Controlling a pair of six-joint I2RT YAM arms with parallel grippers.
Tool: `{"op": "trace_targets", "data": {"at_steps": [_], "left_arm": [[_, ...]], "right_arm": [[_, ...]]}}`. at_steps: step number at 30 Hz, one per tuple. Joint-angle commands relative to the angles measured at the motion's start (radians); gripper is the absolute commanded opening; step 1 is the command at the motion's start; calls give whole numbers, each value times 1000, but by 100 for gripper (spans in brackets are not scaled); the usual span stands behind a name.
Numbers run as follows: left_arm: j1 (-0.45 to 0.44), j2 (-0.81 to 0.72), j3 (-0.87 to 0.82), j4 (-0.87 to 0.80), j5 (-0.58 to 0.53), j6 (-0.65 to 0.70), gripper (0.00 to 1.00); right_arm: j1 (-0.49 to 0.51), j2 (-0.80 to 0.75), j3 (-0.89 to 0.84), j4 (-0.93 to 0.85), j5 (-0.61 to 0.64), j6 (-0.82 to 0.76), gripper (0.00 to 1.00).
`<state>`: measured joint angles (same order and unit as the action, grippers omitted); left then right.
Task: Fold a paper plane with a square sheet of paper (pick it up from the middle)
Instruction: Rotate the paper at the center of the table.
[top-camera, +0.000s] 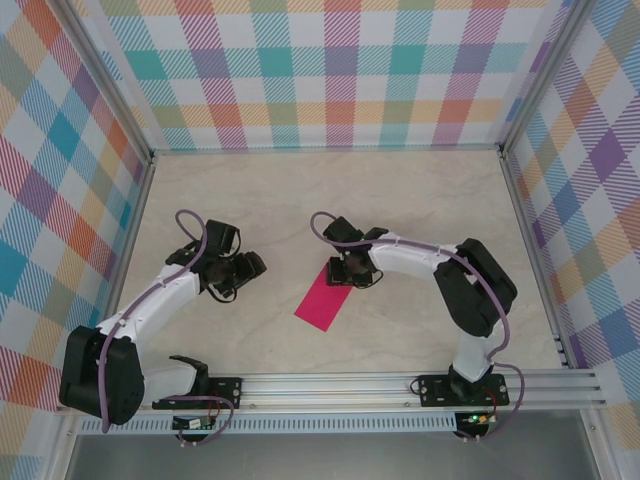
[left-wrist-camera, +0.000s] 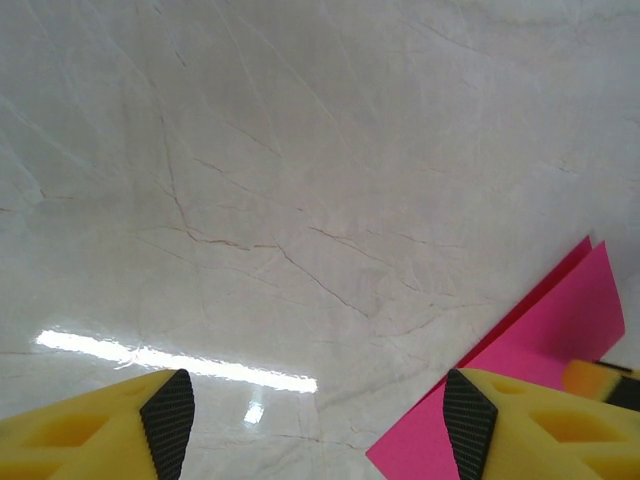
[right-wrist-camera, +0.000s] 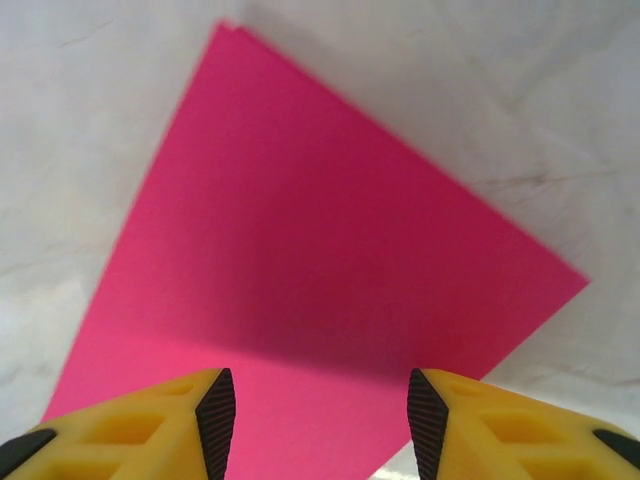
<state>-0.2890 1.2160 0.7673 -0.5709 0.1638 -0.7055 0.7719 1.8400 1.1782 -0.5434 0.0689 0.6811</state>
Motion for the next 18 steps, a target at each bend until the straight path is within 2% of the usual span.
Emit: {"op": "trace_targets", "data": {"at_steps": [1,9,14,18], "left_arm": [[8,-28,-24,16,59,13,71],[-23,-35,-60,86,137,16,71],[-71,-23,-101,177,239,-19,73],[-133,-9,-145,267,268,-86,77]], "right_arm": [[-15,43,70,-30,62,34,51],[-32,134,106,-6,32,-36,49],[-44,177,107,98,-72,-140,48],[-76,211,109,140,-124,-161,47]]}}
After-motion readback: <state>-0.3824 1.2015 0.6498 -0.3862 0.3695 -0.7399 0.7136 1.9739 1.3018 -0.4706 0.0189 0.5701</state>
